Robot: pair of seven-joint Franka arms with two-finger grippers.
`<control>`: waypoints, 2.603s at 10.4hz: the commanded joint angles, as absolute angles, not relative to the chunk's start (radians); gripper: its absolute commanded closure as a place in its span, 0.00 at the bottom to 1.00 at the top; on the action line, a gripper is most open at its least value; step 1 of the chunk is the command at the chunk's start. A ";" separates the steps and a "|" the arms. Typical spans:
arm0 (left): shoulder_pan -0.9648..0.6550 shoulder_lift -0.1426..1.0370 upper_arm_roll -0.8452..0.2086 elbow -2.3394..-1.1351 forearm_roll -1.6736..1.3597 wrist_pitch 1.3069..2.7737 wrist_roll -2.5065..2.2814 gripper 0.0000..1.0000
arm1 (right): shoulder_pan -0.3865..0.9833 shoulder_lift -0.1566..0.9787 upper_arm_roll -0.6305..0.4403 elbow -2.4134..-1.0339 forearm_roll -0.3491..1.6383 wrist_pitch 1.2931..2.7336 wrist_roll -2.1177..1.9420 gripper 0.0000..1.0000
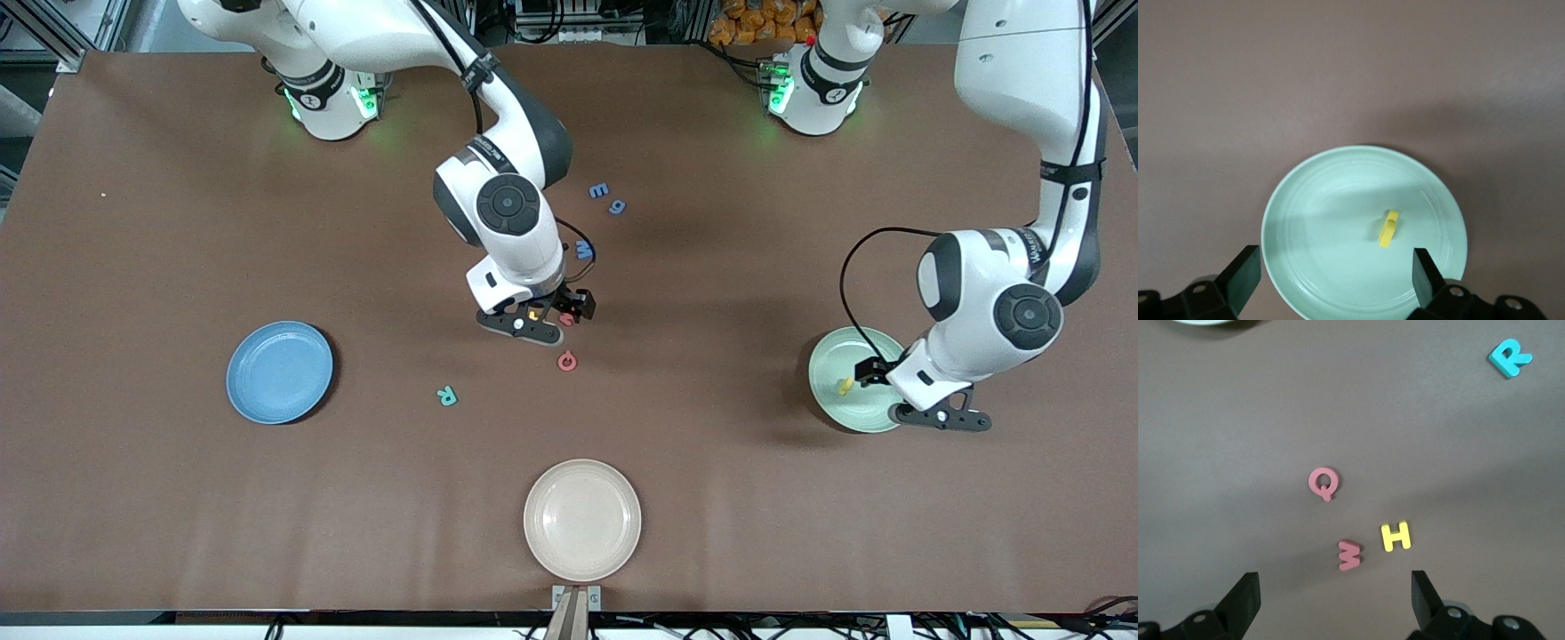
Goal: Sort uppercase to blue plate, lowercase to green plate
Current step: 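Lower the right gripper onto the pink Q while the left gripper withdraws, then close the right gripper on the pink Q and lift it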
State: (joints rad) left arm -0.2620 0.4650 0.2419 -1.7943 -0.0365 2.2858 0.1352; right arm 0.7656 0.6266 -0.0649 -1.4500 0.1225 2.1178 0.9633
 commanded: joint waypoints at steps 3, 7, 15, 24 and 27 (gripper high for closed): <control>-0.327 0.304 0.277 -1.795 -0.060 2.131 0.138 0.00 | 0.784 0.630 -0.060 -1.463 0.089 2.106 0.889 0.00; -0.403 0.223 0.351 -1.732 -0.057 1.966 0.143 0.00 | 0.883 0.630 -0.060 -1.577 0.094 2.205 0.785 0.00; -0.391 0.179 0.348 -1.660 -0.063 1.882 0.138 0.00 | 0.727 0.957 -0.061 -1.185 0.086 2.253 0.670 0.00; -0.384 0.206 0.347 -1.628 -0.064 1.861 0.133 0.00 | 0.756 1.019 -0.061 -1.123 0.078 2.206 0.655 0.00; -0.405 0.215 0.339 -1.628 -0.066 1.858 0.117 0.00 | 0.764 1.019 -0.063 -1.127 0.080 2.203 0.658 0.00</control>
